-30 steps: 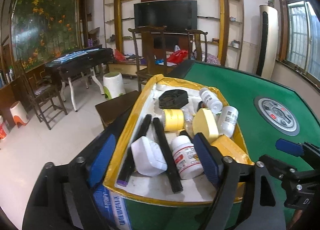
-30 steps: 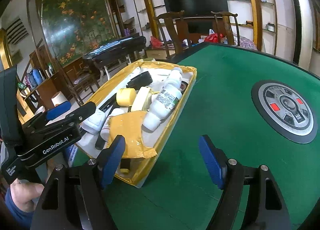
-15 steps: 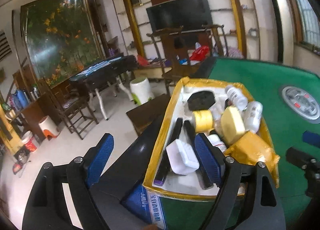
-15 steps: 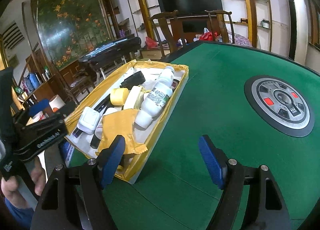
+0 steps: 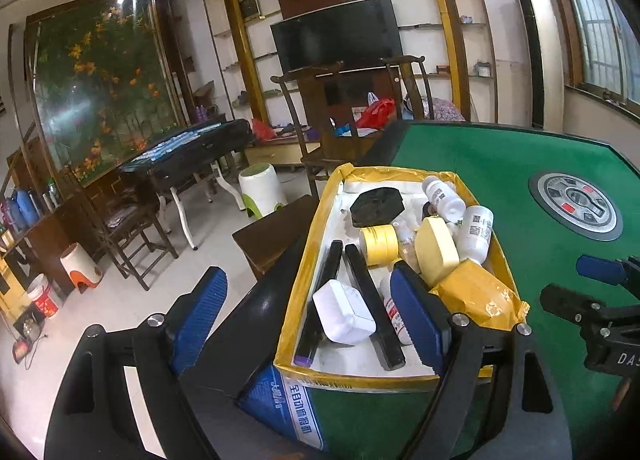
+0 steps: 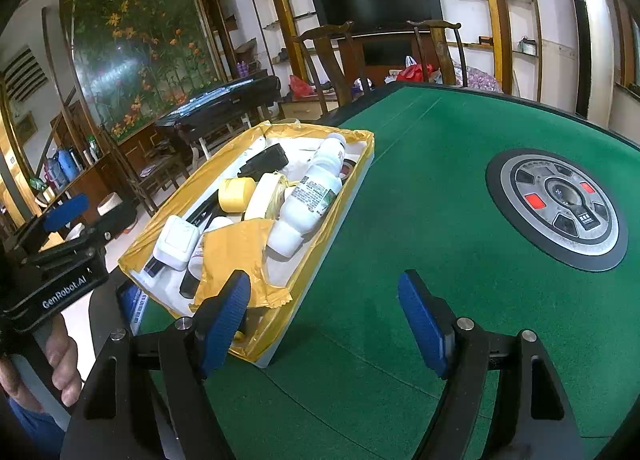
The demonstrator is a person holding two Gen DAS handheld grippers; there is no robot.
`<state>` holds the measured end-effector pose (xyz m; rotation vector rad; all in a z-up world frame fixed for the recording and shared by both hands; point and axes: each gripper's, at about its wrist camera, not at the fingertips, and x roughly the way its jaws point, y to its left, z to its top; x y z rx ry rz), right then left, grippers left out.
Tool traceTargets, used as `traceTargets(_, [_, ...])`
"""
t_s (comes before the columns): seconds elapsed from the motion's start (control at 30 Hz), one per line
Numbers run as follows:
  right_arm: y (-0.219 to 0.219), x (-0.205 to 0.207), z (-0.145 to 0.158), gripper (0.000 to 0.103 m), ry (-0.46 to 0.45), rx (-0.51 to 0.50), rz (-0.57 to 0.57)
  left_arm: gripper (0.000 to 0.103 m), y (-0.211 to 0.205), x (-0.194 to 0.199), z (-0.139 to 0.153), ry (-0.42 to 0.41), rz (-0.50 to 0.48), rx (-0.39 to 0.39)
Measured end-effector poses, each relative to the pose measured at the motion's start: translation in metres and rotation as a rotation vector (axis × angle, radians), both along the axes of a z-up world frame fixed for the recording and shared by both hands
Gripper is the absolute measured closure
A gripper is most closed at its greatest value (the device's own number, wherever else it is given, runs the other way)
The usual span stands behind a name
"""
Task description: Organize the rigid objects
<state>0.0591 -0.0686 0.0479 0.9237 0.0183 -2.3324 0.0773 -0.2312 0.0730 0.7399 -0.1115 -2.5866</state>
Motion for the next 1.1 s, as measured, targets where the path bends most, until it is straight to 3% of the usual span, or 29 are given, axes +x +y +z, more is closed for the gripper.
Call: traceTargets(1.1, [0.0017, 0.0001, -0.0016, 0.031, -0.005, 0.011, -0.007, 0.019, -0.0085, 0.0099, -0.0062, 0.012, 0.038, 0.03])
